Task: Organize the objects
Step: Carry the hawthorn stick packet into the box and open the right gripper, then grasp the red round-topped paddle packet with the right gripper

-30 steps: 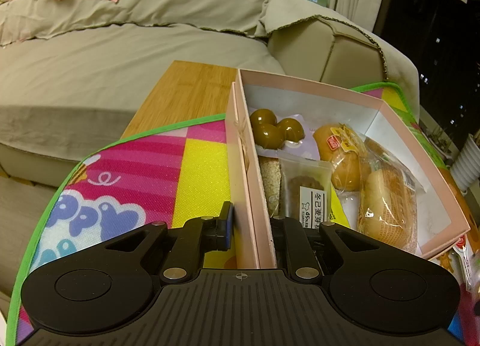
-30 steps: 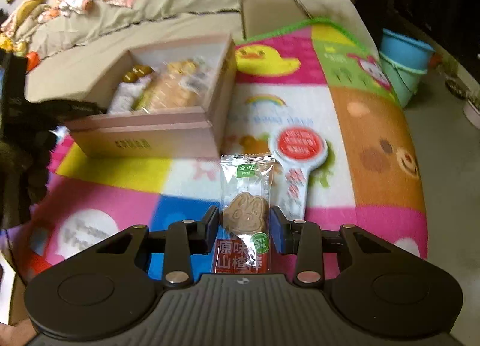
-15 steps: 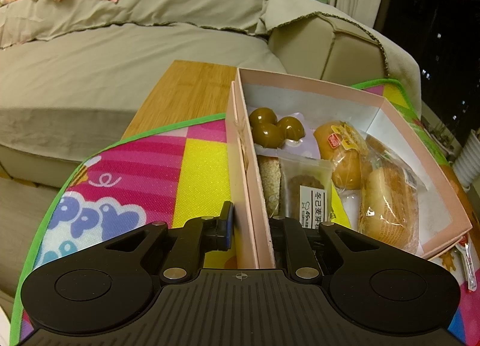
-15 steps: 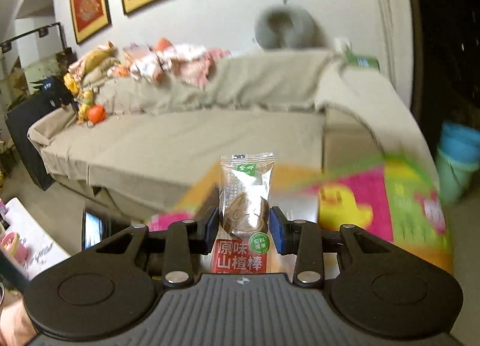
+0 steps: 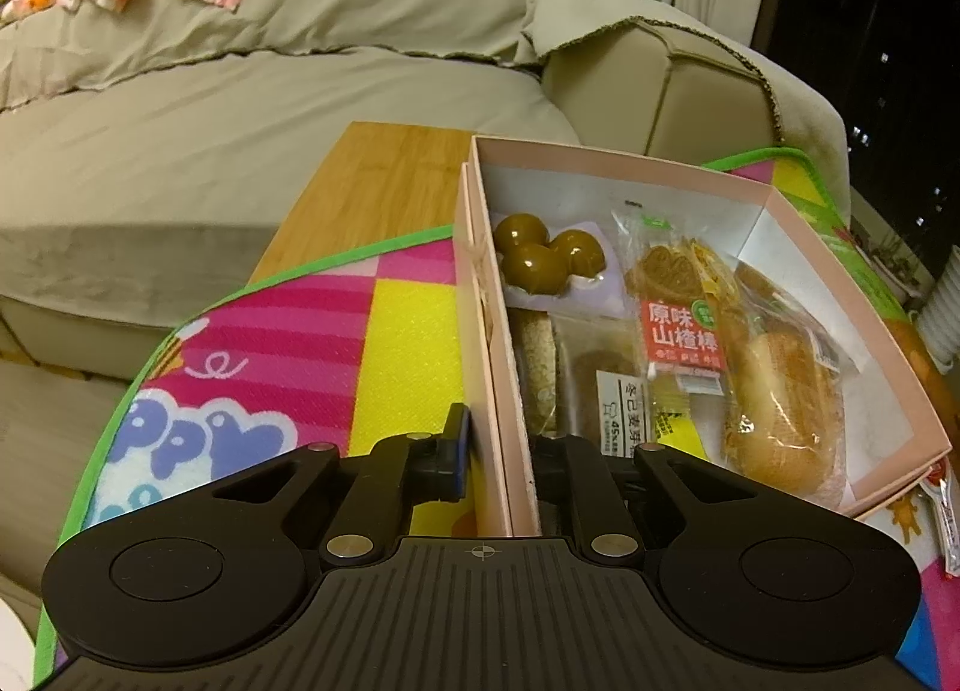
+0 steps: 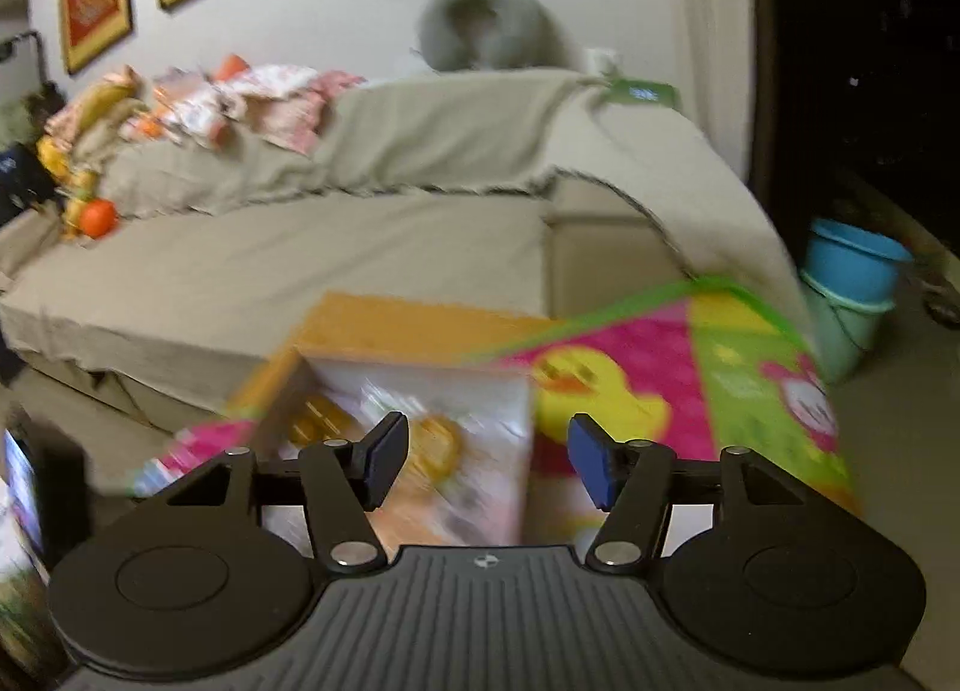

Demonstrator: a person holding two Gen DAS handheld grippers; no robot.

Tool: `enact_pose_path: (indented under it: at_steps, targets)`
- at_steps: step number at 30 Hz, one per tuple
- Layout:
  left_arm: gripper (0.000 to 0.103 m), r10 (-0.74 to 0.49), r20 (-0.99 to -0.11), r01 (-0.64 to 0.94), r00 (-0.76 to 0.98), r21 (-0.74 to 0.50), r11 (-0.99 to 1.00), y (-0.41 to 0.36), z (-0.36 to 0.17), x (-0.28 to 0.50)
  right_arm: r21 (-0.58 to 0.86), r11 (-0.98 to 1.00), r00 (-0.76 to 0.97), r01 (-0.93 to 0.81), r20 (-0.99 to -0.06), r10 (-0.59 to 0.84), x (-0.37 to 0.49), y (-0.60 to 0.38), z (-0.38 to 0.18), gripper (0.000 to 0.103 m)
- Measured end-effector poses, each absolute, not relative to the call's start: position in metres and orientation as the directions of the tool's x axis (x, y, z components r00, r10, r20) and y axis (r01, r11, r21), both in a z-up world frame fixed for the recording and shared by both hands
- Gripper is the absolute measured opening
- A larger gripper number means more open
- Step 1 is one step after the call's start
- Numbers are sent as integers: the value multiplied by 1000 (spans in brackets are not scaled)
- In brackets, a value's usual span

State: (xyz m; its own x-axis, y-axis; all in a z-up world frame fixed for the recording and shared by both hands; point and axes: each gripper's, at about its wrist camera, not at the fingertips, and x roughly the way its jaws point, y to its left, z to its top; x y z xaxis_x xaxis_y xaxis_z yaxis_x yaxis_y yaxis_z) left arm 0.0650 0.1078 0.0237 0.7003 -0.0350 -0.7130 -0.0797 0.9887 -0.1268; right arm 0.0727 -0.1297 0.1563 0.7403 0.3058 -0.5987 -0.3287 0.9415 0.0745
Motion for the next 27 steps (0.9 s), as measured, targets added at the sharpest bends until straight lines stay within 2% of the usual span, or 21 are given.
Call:
enact_pose_path:
  at_steps: [10,18,26,27]
  targets:
    - [14,-29,-711,-88,702,-126,988,107,29,63,115,984,693,-134,-699,176,43,-202,82,69]
    - [14,-18,-709,-85,704,-109,990,107,31,62,56,990,639,-129,-759,126,40,-198,41,70]
    - [13,-16,-712,-84,702,-105,991,106,32,61,-21,987,663,-156,-744,89,55,-180,38,70]
    - [13,-16,-712,-85,702,-105,991,106,32,61,-24,987,663,-159,-743,89,56,-178,38,68]
